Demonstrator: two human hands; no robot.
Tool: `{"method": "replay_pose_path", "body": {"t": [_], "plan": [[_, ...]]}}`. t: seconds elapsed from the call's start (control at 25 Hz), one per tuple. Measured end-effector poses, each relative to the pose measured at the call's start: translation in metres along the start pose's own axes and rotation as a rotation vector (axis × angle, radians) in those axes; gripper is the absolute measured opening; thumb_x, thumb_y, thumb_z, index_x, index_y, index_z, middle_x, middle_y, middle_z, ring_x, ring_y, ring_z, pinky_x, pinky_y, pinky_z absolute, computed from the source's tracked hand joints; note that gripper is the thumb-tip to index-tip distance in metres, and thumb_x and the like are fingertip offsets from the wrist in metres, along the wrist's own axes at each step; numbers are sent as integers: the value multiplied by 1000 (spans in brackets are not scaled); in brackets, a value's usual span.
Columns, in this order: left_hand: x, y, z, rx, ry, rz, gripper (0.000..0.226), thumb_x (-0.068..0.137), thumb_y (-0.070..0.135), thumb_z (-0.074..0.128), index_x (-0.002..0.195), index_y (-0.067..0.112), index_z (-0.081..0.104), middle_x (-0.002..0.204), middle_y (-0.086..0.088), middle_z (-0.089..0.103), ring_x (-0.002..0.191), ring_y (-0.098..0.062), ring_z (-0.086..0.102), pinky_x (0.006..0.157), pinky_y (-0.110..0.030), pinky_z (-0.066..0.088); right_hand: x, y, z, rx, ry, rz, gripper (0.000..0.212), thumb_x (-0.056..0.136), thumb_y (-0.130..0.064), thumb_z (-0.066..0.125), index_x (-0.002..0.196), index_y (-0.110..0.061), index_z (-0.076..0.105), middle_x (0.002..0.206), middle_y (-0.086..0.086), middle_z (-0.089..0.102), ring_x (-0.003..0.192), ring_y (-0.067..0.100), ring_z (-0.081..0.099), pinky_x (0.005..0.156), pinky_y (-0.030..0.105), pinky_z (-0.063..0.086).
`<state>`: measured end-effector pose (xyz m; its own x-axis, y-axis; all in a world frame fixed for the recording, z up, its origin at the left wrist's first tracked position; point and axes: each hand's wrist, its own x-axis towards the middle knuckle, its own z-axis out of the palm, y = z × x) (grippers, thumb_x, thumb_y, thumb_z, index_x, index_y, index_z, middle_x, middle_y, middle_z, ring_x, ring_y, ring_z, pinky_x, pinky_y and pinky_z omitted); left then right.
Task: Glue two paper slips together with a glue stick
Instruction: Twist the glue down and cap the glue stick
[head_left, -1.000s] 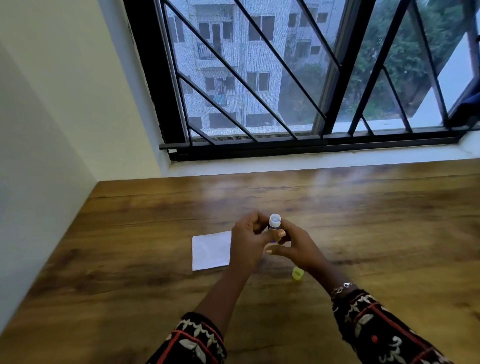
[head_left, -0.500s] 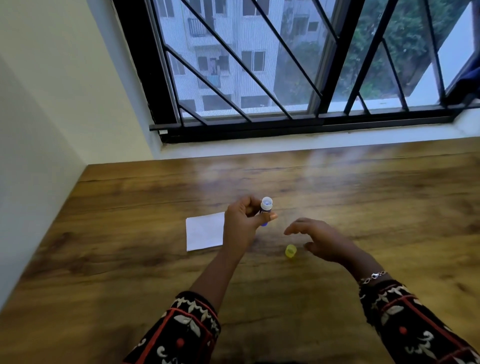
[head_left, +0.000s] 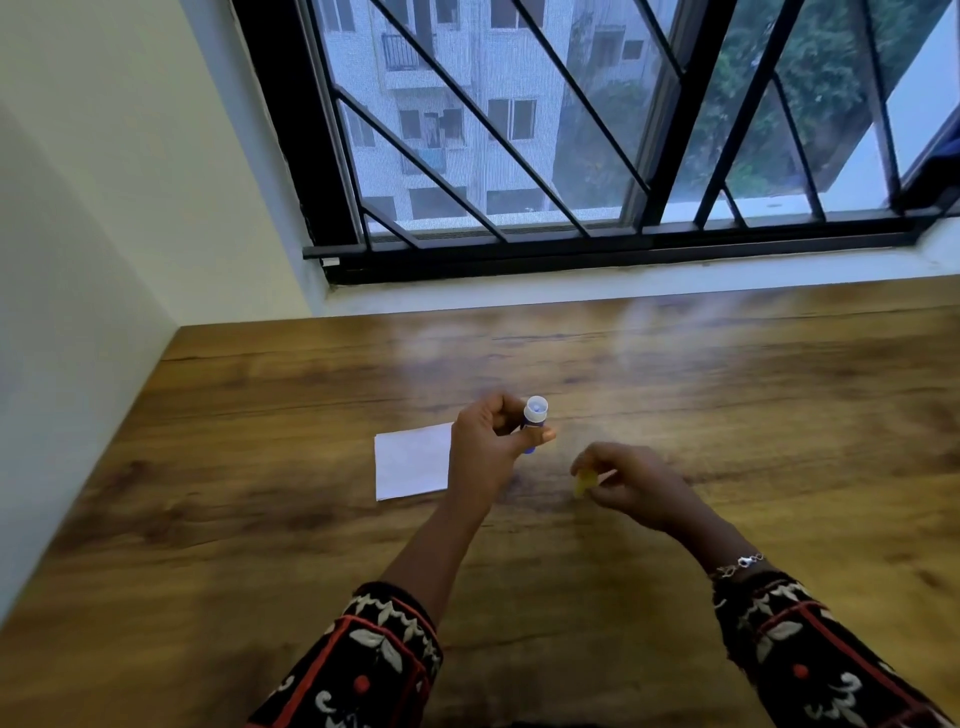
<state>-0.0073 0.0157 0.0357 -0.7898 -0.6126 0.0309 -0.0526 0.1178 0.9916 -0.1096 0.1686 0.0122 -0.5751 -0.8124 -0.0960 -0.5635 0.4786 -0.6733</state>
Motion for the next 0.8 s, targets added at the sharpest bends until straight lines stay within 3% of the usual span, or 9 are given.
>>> {"method": "replay_pose_path", "body": {"t": [0.08,0.2,0.32,0.44,0.56,0.8], "plan": [[0,1,0,-8,4,3,19,69,2,76,83,3,63,91,-18,70,87,-34,67,84,-51,55,3,-10,-10,132,81,-21,22,82,-4,60,103,-11,63,98,1,59,90,20,62,75,20,54],[0,2,0,-31,6,9,19,69,0,76,82,2,62,94,-28,69,91,-42,65,84,-57,53,6,-30,-26,292,126,-97,37,84,-2,58,119,-13,57,98,0,51,89,18,60,76,27,58],[-1,4,0,-39,-8,30,19,67,1,77,75,9,62,91,-27,70,89,-43,66,82,-58,53,8,-50,-39,281,224,-188,31,79,-2,64,107,-15,58,93,-4,57,86,15,60,74,30,56],[-3,7,-1,-43,-26,43,25,67,2,77,70,21,61,84,-19,69,82,-36,67,80,-54,55,10,-66,-46,208,262,-250,21,77,-3,67,93,-15,61,91,-5,63,85,17,61,76,34,54],[-3,8,-1,-42,-61,59,22,70,5,76,72,20,61,77,-11,66,74,-30,64,75,-45,56,10,-76,-48,99,225,-293,23,77,-3,66,96,-15,64,97,-2,65,89,18,61,79,31,53],[-5,11,1,-30,-62,74,17,72,6,75,80,13,62,83,-16,68,80,-30,67,77,-35,57,14,-85,-51,-226,160,-416,22,81,-8,62,103,-13,66,102,6,65,87,11,54,80,30,50]]}}
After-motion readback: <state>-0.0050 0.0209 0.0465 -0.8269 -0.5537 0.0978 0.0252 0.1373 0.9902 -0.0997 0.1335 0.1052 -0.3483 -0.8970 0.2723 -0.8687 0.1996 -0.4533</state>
